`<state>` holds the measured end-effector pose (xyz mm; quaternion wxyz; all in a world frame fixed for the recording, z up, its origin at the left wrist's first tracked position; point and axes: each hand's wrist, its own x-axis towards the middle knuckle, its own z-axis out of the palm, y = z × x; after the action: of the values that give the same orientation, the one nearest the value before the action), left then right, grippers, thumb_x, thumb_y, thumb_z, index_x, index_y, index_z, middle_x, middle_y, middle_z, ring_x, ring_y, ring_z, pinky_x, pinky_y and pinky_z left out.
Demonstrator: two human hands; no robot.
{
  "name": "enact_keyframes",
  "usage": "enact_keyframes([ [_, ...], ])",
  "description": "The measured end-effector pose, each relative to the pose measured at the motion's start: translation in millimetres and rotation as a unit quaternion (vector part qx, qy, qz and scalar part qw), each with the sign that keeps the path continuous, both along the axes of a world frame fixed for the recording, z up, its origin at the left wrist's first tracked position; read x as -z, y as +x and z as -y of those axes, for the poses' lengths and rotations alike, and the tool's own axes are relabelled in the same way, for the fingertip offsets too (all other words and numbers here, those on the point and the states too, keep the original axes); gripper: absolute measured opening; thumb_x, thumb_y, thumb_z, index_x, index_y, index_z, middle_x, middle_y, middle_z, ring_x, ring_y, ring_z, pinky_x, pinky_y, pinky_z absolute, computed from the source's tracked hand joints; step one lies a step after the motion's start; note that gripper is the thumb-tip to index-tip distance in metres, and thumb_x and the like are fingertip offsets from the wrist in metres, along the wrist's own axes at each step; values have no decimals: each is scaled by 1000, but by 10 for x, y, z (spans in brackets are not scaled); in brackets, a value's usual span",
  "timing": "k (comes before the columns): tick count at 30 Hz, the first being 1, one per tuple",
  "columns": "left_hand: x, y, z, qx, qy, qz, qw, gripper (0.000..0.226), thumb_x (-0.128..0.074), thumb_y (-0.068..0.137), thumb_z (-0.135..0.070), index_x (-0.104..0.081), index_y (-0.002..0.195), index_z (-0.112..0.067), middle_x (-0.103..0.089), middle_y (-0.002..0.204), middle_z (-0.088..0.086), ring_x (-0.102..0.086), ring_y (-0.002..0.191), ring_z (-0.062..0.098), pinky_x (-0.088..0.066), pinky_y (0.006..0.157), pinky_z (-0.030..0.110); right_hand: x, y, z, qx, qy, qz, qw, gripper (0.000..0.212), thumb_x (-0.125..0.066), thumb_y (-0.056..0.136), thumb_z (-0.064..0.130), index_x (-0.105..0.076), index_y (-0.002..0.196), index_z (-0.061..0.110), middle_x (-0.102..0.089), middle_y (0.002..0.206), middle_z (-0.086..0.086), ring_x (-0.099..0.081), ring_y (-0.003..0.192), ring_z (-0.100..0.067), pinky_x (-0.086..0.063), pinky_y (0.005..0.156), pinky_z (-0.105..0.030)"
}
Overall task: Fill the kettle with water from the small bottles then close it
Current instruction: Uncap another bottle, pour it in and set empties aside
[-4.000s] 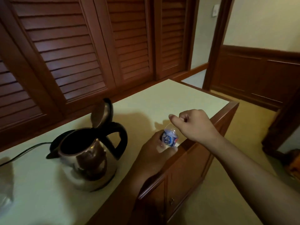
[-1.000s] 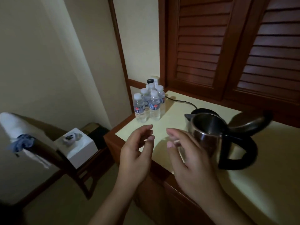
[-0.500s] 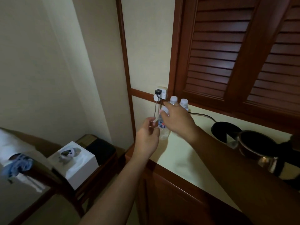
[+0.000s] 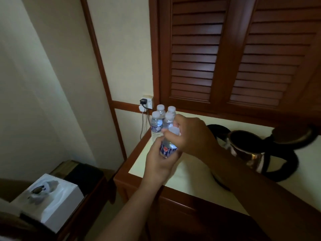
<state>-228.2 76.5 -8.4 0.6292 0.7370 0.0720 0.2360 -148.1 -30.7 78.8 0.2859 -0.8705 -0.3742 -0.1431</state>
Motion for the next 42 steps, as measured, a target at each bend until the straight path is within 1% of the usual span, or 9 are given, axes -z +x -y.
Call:
enact_keyframes([
  [4,-90,-58,318,73,-66,10,995,29,-79,91,-20,-72,119,-25,-79,104,-7,-75,97,12,-61,79,25,-209,-120,434,-45,4,-31,999,37,-65,92,50,-42,66,35,-56,58,19,-54,62,4,-33,54,-12],
  [7,-114,-41,448,146,-90,-2,985,20,-77,90,-6,-75,94,-25,-75,79,1,-71,72,20,-59,68,34,-257,-144,727,-62,24,-44,997,39,-62,88,61,-51,72,27,-49,58,9,-48,58,-9,-35,54,-22],
  [13,-161,-42,651,326,-198,-35,924,33,-81,70,-16,-68,99,-6,-68,69,5,-65,54,17,-54,53,26,-391,-294,1289,-109,-16,-105,988,29,-57,92,58,-65,106,33,-66,93,10,-62,86,-11,-54,77,-40],
  [18,-66,-14,766,368,-168,-67,912,40,-80,73,-18,-67,105,2,-68,79,16,-70,67,27,-58,65,34,-347,-398,1632,-98,-78,-85,988,22,-57,102,30,-64,122,33,-59,105,21,-54,102,1,-44,86,-19],
  [22,19,-54,861,393,-169,-81,900,31,-79,75,-22,-72,100,-4,-71,83,14,-72,75,30,-57,78,43,-295,-498,1808,-97,-53,-73,991,38,-60,96,1,-66,123,27,-64,118,16,-54,115,1,-43,96,-14],
  [29,92,-139,1052,337,-156,-61,927,36,-84,78,-21,-75,110,-9,-72,100,19,-67,94,33,-53,87,44,93,-814,2146,45,163,-65,983,20,-70,91,10,-68,109,18,-72,105,12,-68,100,-1,-51,84,-11],
  [33,79,-177,1125,300,-125,-59,944,28,-83,84,-14,-77,110,-21,-77,105,7,-72,99,21,-57,83,28,732,-851,2295,173,243,-71,952,11,-76,85,7,-69,91,13,-73,98,10,-70,93,-4,-53,86,-15],
  [39,39,-237,1192,268,-139,-67,951,36,-80,80,-16,-74,115,-15,-79,105,7,-74,95,18,-59,77,23,1445,-740,2467,287,93,-144,942,7,-72,90,29,-75,92,23,-75,90,4,-69,84,-14,-54,78,-30],
  [42,20,-258,1208,273,-132,-61,951,37,-80,79,-15,-73,116,-13,-80,102,3,-75,92,15,-58,76,21,1533,-740,2460,281,87,-122,948,5,-77,86,22,-77,89,18,-76,86,1,-69,78,-13,-51,74,-22],
])
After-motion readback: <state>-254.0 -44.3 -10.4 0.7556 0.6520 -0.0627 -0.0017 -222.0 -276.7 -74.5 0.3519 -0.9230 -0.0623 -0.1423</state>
